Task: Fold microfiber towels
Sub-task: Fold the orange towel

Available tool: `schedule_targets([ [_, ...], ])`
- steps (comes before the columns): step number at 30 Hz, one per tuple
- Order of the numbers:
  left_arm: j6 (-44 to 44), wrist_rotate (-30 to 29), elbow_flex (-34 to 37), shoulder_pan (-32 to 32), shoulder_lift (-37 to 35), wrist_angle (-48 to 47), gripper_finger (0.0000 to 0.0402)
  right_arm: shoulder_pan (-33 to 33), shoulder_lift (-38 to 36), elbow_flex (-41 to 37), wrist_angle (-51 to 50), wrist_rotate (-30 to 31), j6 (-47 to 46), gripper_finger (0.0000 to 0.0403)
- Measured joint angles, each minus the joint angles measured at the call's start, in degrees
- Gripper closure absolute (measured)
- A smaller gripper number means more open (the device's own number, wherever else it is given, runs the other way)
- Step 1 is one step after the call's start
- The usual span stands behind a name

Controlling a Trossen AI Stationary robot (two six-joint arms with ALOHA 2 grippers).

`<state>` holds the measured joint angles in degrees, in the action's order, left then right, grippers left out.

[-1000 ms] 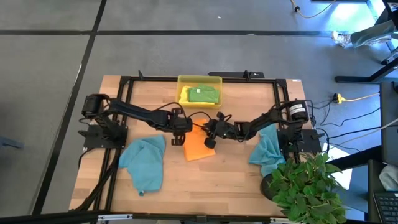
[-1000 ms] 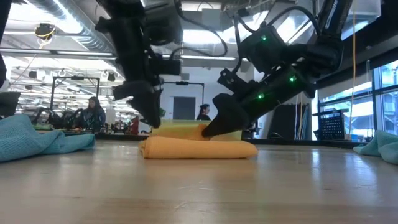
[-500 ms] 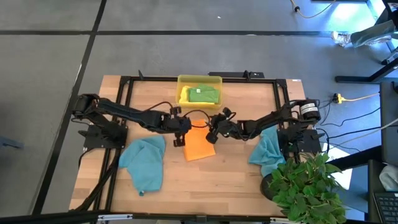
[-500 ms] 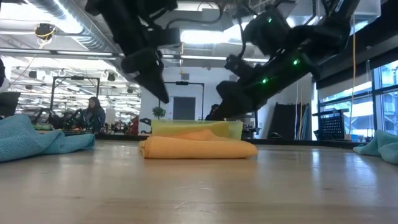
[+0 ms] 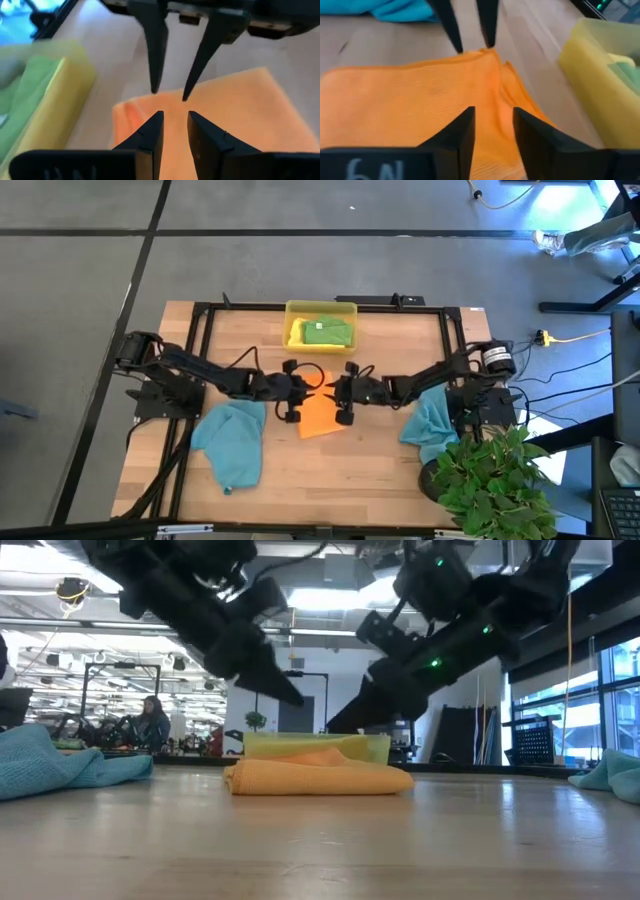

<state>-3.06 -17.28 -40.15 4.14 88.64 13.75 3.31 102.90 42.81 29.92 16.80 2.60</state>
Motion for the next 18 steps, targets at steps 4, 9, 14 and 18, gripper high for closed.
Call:
schedule_targets([
  [4,1.4,3.6,2.9,-2.5,1.1,0.5,0.0324,-3.7,2.2,0.0,2.5,-4.9,-0.8,0.0325],
  [9,2.9,6.5,6.6,-6.6,2.8,8.4,0.0348,-7.5,5.0,0.0,5.0,-8.9,-1.0,0.0381],
  [14,4.2,8.0,6.9,-9.4,4.3,8.8,0.038,-10.8,7.2,0.0,4.9,-9.0,-1.8,0.0396],
  [18,4.1,7.9,6.9,-10.7,5.2,9.0,0.0398,-13.6,8.1,0.0,4.9,-9.0,-3.7,0.0383],
])
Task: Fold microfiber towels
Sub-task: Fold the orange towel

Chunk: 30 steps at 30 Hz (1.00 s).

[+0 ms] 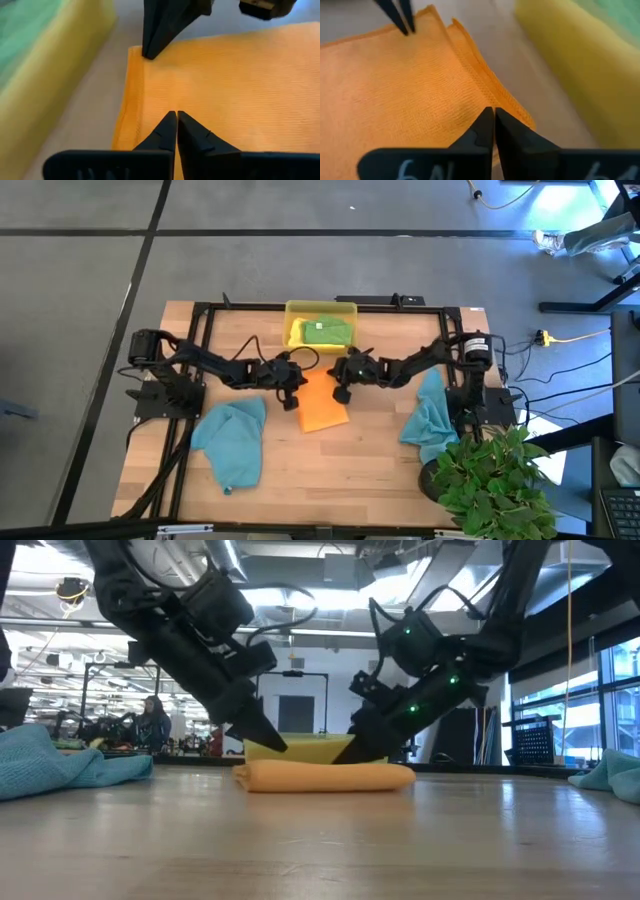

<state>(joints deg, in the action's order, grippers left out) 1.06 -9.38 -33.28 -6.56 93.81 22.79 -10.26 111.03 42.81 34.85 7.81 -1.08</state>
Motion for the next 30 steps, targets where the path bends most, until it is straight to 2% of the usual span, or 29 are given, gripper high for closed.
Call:
schedule_targets([
  [3,-0.1,-0.1,0.0,-0.9,0.2,0.1,0.0399,-1.1,0.0,0.0,0.2,-0.6,0.6,0.038],
  [7,-2.4,-0.2,0.0,-0.7,-0.1,3.3,0.0398,-1.2,-1.0,0.0,1.6,-4.4,1.9,0.0385],
  [12,-8.6,0.0,-0.3,3.2,-0.1,7.0,0.0401,-0.8,-5.0,0.0,-0.2,-5.6,3.0,0.0384],
  [17,-12.8,0.0,-2.8,8.4,-0.1,6.2,0.04,1.8,-11.1,0.0,-1.5,-12.5,5.9,0.0374],
  [21,-15.8,0.1,-7.4,13.1,-1.7,2.5,0.0401,5.3,-14.7,0.1,-6.6,-14.1,10.9,0.0364],
  [24,-14.5,0.2,-9.9,15.7,-1.9,-3.6,0.0397,8.3,-15.6,0.1,-12.8,-14.1,16.7,0.0347],
  [30,-12.2,0.1,-11.9,20.6,-1.9,-14.3,0.0349,14.3,-15.5,0.0,-23.2,-10.3,23.1,0.0274],
])
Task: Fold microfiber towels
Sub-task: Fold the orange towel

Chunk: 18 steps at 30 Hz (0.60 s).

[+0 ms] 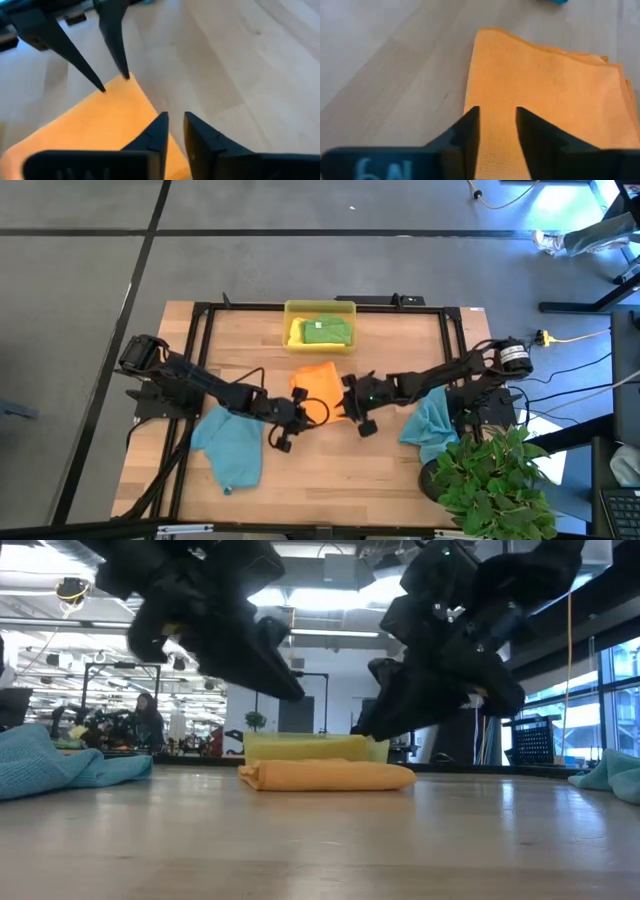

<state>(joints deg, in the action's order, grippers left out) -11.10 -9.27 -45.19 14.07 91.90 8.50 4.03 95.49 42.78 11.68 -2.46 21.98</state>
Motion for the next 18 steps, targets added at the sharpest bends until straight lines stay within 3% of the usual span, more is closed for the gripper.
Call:
schedule_targets([
  [4,0.0,-4.8,0.0,1.8,0.4,-0.9,0.0308,2.5,0.0,0.0,-1.2,3.7,0.9,0.0213],
  [9,0.0,-5.1,0.0,1.9,2.4,-3.4,0.0283,3.9,0.0,0.0,-6.5,7.6,2.6,0.0157],
  [14,-0.9,-4.9,0.0,2.2,3.5,-4.0,0.0268,6.1,0.0,0.0,-10.3,8.4,2.3,0.0136],
  [18,-1.5,-5.0,0.0,2.4,3.5,-4.1,0.025,8.0,0.0,0.0,-12.5,12.5,2.2,0.0135],
])
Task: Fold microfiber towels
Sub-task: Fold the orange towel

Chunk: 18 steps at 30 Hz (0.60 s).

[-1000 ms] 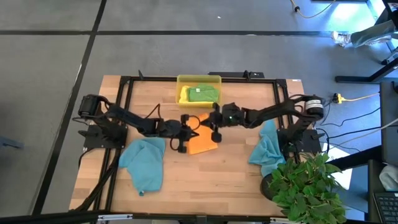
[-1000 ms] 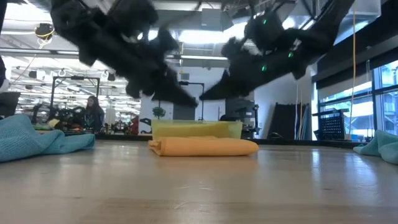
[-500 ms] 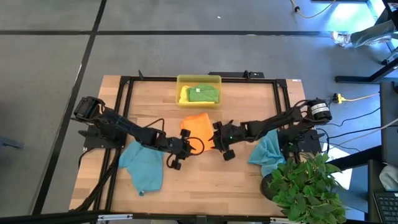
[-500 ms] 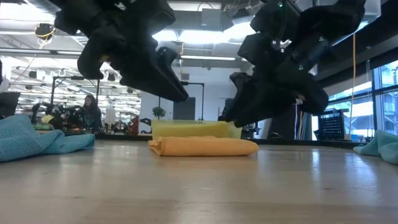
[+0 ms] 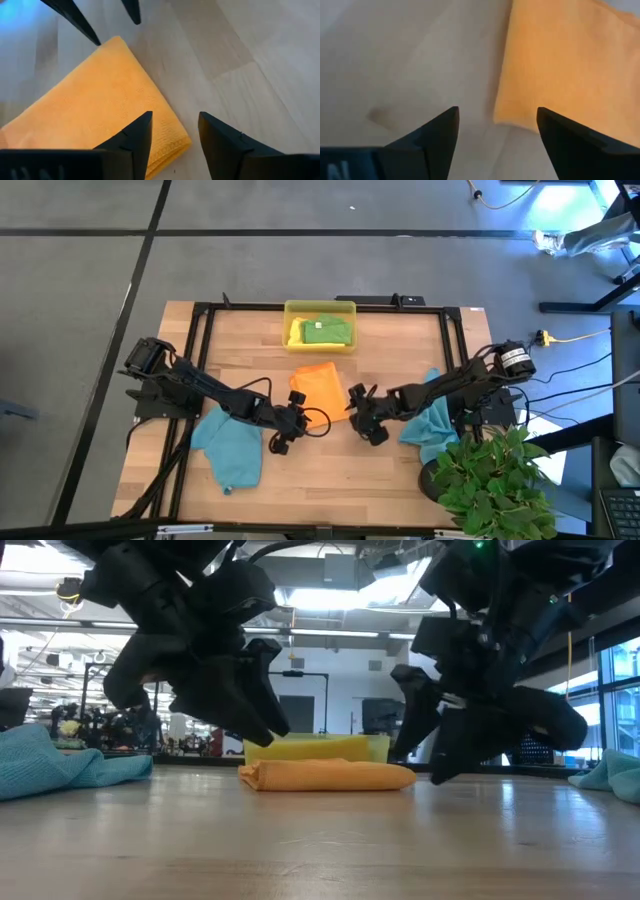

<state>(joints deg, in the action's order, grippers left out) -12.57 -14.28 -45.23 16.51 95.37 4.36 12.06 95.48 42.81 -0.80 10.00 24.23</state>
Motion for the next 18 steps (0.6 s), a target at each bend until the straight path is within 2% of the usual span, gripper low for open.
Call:
schedule_targets([
  [8,-1.4,-0.9,0.0,0.3,0.7,-1.1,0.021,1.4,0.0,0.0,-0.4,5.1,1.6,0.0134],
  [13,-7.9,-5.1,0.0,2.1,3.5,0.5,0.0209,1.3,0.0,-0.2,0.1,8.1,1.9,0.0134],
  [18,-7.1,-6.8,0.0,2.1,4.9,0.5,0.0204,1.4,0.0,-3.5,6.4,7.9,4.6,0.0134],
])
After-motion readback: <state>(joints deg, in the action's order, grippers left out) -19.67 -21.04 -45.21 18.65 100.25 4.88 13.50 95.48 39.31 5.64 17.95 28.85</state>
